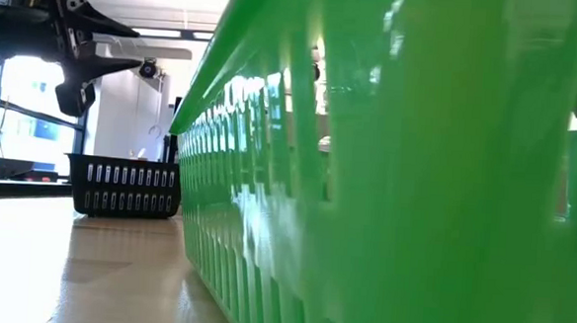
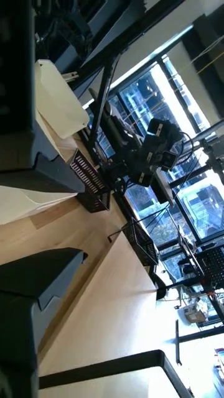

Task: Stack baskets on shelf by color
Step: Put the middle black bin on the shelf

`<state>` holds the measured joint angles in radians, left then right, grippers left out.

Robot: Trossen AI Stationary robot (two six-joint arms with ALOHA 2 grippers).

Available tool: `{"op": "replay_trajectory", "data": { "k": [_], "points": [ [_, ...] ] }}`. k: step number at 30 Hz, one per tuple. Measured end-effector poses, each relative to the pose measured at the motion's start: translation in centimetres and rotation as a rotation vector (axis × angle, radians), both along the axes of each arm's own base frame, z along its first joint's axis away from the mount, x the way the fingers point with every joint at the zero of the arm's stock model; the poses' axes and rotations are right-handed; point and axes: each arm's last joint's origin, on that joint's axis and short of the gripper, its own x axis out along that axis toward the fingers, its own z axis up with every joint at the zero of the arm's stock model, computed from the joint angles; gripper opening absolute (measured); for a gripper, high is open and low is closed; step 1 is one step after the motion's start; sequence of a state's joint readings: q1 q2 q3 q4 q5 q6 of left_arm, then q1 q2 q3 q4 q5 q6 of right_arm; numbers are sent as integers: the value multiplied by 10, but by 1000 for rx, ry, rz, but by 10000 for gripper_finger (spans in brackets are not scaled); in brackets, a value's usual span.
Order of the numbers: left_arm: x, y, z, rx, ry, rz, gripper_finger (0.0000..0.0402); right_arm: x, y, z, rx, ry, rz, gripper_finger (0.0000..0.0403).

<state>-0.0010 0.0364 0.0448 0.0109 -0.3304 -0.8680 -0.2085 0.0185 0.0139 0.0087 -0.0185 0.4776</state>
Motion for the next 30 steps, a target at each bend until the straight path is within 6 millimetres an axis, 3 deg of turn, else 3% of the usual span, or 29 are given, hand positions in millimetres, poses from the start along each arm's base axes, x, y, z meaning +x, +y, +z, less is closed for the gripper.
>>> {"op": "replay_trajectory", "data": {
  "k": [4, 9, 20, 30],
  "points": [
    [0, 0, 2, -42, -31, 5, 182, 0, 0, 1, 141, -41, 2, 139],
    [-1, 0, 10, -19, -84, 2, 175, 0, 0, 1, 333, -81, -4, 139],
    [-7, -3, 71, 125, -139, -82, 149, -1, -2, 2, 409, -115, -81, 139],
    [17, -7, 123, 132, 161, -254, 136, -1, -3, 2, 407, -115, -84, 139]
  ]
}}
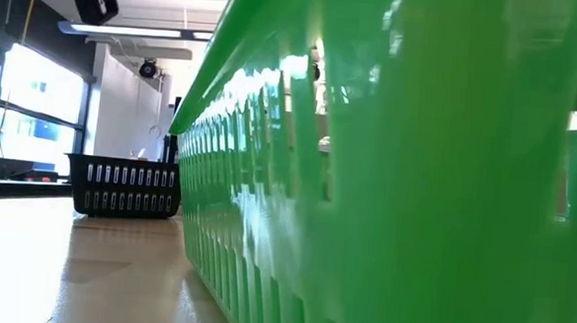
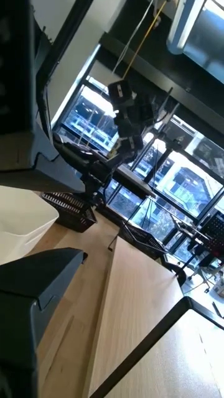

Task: Stack baskets on shelf by color
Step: Put the middle black bin on the shelf

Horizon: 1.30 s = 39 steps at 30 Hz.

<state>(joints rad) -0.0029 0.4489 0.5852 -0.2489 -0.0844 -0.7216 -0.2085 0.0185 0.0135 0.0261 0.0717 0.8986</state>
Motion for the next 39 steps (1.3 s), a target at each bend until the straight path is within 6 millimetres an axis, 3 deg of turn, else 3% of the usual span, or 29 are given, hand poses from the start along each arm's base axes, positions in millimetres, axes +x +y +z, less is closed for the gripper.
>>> {"op": "replay_trajectory", "data": {
  "k": [4, 8, 14, 22, 39],
  "points": [
    [14, -1, 8, -16, 162, -43, 136, 0, 0, 0, -8, 2, -1, 139],
    [34, -1, 4, -19, 296, -45, 135, 0, 0, 0, -8, 4, 0, 139],
    [63, -4, -19, -13, 459, -58, 135, 0, 0, -1, -7, 9, 0, 139],
    [95, -23, -54, 20, 660, -114, 135, 0, 0, -1, -6, 11, 0, 139],
    [124, -50, -109, 140, 902, -84, 135, 0, 0, -1, -6, 13, 0, 139]
  ]
}}
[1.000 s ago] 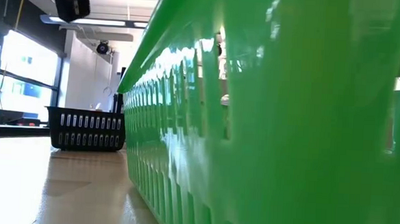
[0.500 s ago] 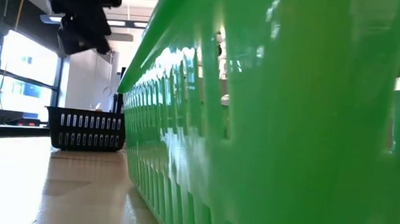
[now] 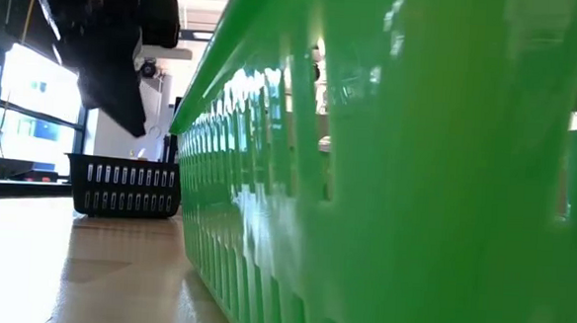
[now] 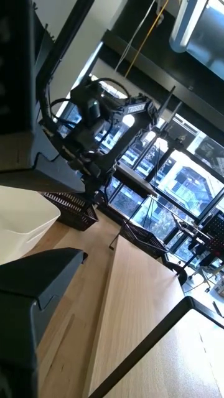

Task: Stack baskets on shelf by color
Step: Put the middle black bin on the shelf

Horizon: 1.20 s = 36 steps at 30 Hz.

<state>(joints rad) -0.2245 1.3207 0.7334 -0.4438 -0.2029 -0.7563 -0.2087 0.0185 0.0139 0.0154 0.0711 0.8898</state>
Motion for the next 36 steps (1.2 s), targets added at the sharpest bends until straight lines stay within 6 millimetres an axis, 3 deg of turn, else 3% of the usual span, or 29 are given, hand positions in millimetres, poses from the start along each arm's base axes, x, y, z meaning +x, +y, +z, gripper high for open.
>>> {"op": "replay_trajectory", "data": {
  "k": [19, 23, 29, 36],
  "points": [
    [12, -4, -44, 64, 170, 68, 132, 0, 0, 0, 0, 1, 3, 139],
    [13, -4, -46, 57, 174, 82, 101, 0, 0, 0, 10, -2, 4, 139],
    [14, -5, -45, 62, 170, 71, 11, 0, 0, 0, 27, -9, 4, 139],
    [31, -11, -22, 64, 118, -51, 3, 0, 0, 0, 52, -17, 4, 139]
  ]
}}
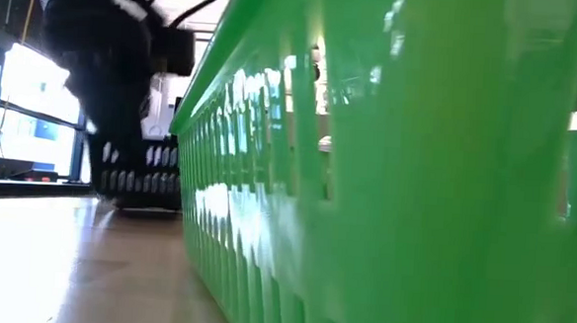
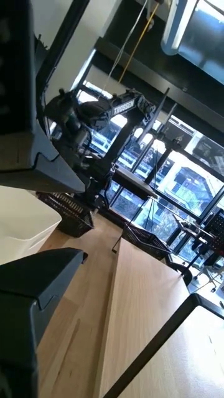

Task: Stack baskets on shelf by color
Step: Put the middle black bin on the shelf

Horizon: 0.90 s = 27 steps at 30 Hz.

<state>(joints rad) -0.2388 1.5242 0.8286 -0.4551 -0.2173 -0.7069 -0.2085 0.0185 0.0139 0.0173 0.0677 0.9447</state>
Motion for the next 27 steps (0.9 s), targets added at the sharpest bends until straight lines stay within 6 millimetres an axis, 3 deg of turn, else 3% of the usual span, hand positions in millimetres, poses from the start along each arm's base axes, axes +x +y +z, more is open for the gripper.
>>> {"op": "replay_trajectory", "data": {
  "k": [8, 15, 20, 27],
  "points": [
    [24, -5, 50, 85, -70, -185, 1, 0, 0, 0, 0, -1, 0, 139],
    [34, 6, 85, 307, -57, -291, 1, 0, 0, 0, -1, -1, 0, 139],
    [33, 31, 92, 470, 59, -351, 0, 0, 0, 0, -2, -1, 0, 139],
    [28, 87, 79, 482, 188, -354, 0, 0, 0, 0, -2, -1, 0, 139]
  ]
}}
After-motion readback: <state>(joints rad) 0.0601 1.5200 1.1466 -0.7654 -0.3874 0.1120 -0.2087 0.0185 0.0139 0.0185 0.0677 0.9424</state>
